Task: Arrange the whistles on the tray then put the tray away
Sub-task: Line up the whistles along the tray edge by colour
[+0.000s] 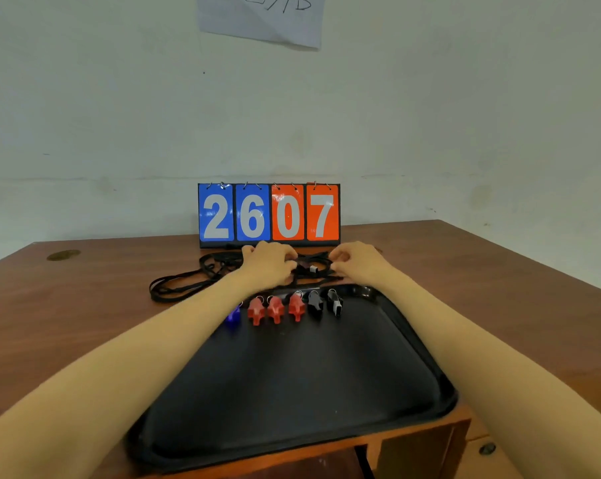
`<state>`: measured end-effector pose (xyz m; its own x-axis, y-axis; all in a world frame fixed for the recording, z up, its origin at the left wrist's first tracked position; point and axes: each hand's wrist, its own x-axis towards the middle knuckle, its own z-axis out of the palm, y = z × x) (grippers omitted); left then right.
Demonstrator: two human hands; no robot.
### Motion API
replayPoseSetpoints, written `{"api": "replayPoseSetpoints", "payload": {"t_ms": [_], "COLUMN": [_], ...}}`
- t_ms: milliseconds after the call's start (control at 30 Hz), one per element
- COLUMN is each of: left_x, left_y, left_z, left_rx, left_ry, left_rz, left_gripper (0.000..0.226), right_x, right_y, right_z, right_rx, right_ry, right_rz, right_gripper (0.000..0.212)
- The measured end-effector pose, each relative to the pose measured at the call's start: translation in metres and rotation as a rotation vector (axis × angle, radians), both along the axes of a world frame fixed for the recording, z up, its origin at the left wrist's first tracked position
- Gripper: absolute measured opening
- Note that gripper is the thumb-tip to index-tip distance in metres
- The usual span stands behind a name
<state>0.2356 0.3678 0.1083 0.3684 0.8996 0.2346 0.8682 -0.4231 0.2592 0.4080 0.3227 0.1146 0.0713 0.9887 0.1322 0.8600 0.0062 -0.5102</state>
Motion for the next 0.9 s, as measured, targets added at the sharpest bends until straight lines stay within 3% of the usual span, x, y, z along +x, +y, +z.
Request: {"api": "replayPoseSetpoints", "payload": {"t_ms": [167, 333, 500, 700, 900], "left_x": [0.016, 0.026, 0.029, 0.030, 0.028], "left_y": [0.044, 0.058, 0.059, 0.048, 0.023], "left_z": [-0.006, -0.018, -0.026, -0.012, 0.008], "left_rx": [-0.176, -0.204, -0.183, -0.091, -0.106], "left_ry": [0.015, 0.122, 0.113, -0.078, -0.322], "left_rz": [0.061, 0.051, 0.015, 0.018, 0.029], "left_gripper": [0.040, 0.043, 0.054, 0.050, 0.043], "right_x": [-0.013, -0.019, -0.020, -0.019, -0.023], "right_y": [0.051, 0.071, 0.073, 0.064, 0.040], "right_z": [-0.004, -0.014, -0.025, -0.018, -0.005], "right_rx": [-0.071, -0.112, -0.051, 0.150, 0.371], "right_ry": [-0.083, -0.191, -0.211, -0.161, -0.240], "right_rz": [0.016, 0.024, -0.047, -0.140, -0.172], "right_gripper": [0.027, 0.026, 0.029, 0.029, 0.033]}}
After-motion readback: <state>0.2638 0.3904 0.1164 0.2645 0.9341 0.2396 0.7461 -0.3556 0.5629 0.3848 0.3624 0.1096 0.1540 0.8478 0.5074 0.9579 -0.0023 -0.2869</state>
